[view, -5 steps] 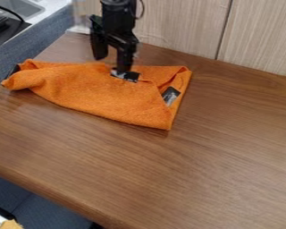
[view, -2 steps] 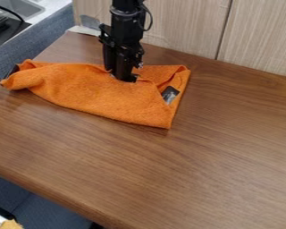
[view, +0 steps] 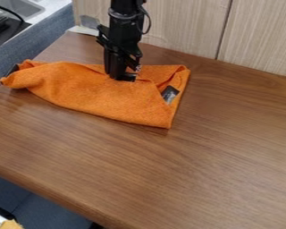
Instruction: Unfold the cloth from the top to the bottom
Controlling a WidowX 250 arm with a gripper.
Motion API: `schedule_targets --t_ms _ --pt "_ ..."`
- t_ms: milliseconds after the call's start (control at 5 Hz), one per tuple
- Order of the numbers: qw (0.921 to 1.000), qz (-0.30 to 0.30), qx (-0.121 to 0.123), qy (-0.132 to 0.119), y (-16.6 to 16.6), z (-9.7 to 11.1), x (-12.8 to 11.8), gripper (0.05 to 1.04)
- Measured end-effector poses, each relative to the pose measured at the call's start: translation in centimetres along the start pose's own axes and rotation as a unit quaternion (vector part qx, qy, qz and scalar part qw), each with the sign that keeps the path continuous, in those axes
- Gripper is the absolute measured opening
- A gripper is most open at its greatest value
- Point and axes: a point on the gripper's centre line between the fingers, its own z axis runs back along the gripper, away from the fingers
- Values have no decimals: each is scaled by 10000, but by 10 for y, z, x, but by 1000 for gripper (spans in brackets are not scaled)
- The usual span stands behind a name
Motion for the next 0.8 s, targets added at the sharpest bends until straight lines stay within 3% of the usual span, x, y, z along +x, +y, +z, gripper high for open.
schedule_targets --t_ms 200,400,800 --pt "10000 30 -62 -19 1 5 -3 60" --pt "9996 113 -36 -274 7 25 -6 58" --pt "9972 -98 -39 -740 -5 61 -53 58"
